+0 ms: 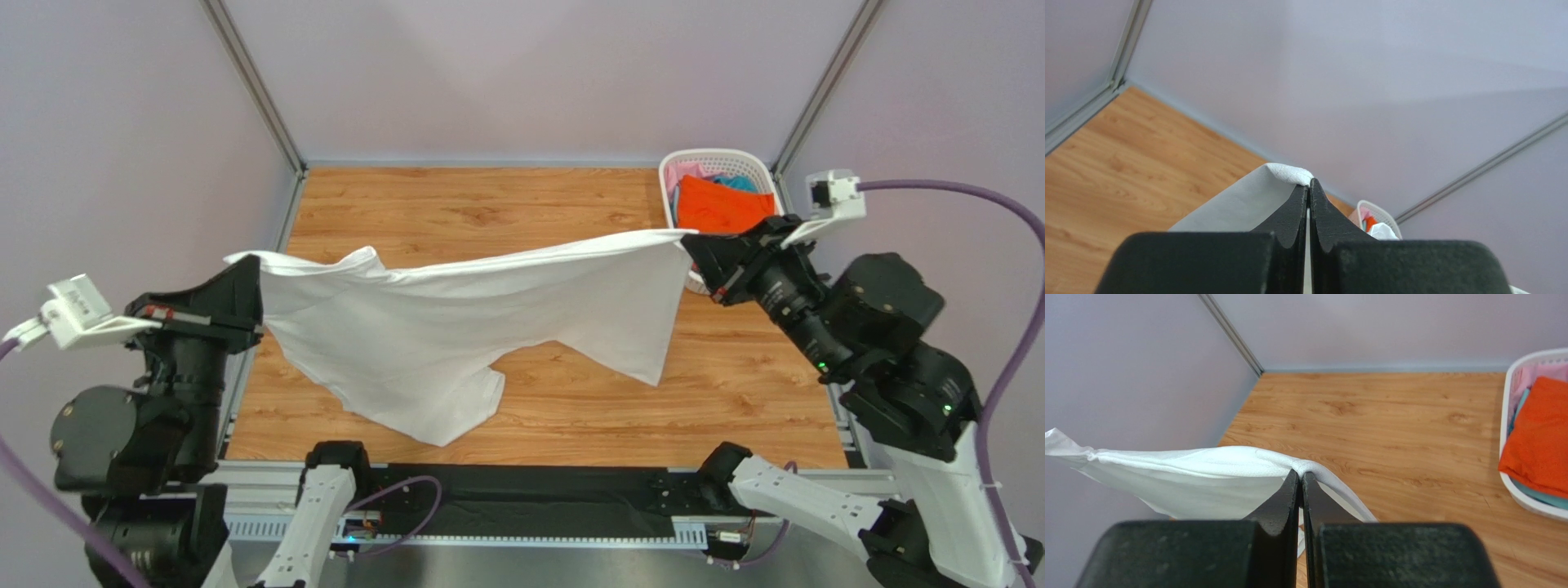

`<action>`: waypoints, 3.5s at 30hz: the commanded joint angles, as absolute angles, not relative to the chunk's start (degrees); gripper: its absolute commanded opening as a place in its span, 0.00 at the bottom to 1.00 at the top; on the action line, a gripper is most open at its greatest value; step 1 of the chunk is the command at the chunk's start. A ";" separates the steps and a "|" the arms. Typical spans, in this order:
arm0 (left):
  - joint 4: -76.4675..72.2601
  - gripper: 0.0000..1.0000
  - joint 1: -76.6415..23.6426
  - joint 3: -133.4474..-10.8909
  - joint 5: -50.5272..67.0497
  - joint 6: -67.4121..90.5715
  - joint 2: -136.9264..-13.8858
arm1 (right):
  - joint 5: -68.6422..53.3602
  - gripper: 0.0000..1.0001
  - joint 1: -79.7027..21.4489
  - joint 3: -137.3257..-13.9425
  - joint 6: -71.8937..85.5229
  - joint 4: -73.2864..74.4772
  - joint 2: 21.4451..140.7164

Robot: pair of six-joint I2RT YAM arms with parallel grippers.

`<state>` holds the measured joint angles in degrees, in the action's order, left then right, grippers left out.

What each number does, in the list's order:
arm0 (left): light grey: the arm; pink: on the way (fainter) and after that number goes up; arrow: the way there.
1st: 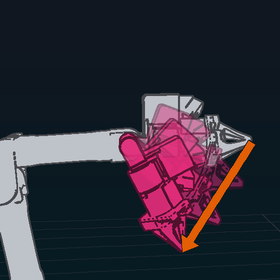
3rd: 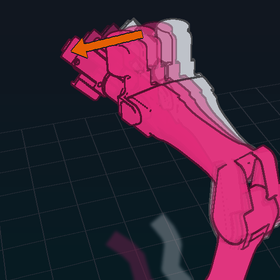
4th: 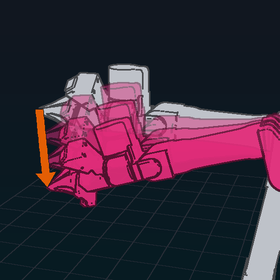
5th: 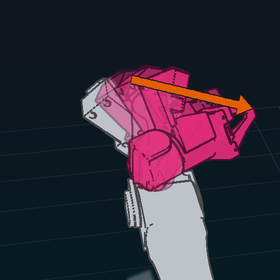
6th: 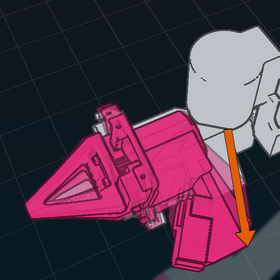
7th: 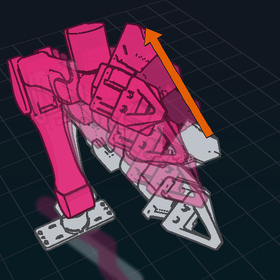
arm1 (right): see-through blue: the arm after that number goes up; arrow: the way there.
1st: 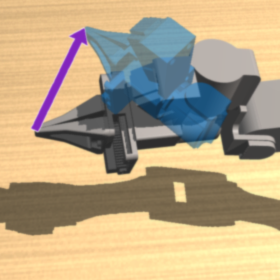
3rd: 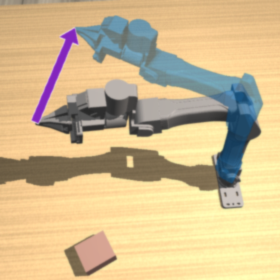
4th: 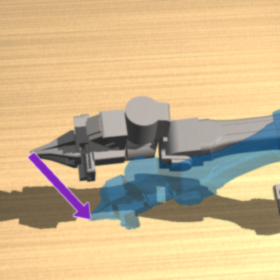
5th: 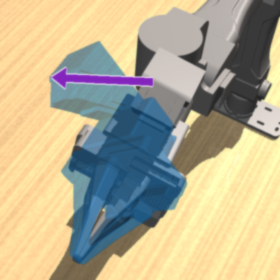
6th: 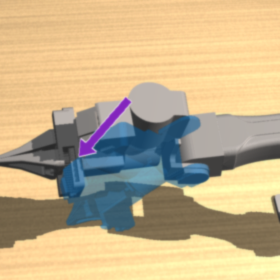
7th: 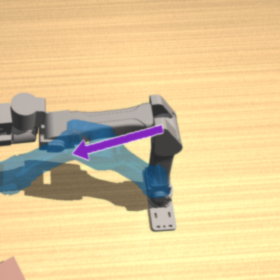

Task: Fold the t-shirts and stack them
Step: Flatten the tshirt out, then fold the tshirt

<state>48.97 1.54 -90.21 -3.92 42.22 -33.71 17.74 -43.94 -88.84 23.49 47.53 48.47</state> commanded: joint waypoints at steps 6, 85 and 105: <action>51.15 0.00 1.85 -111.34 -1.05 37.01 -38.84 | 6.43 0.00 -43.77 -104.32 19.25 50.71 47.37; 30.06 0.00 -3.42 -55.64 -10.81 48.60 -74.36 | -15.12 0.00 -10.11 -96.42 4.66 30.85 111.01; 37.79 0.06 -9.23 -39.91 -15.21 60.56 -60.56 | -18.63 0.06 -9.76 -90.36 3.08 30.94 109.51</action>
<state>36.21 -9.04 -41.85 -15.09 58.15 -62.19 -18.15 -9.93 -92.47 3.51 31.07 112.99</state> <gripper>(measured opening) 0.044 0.043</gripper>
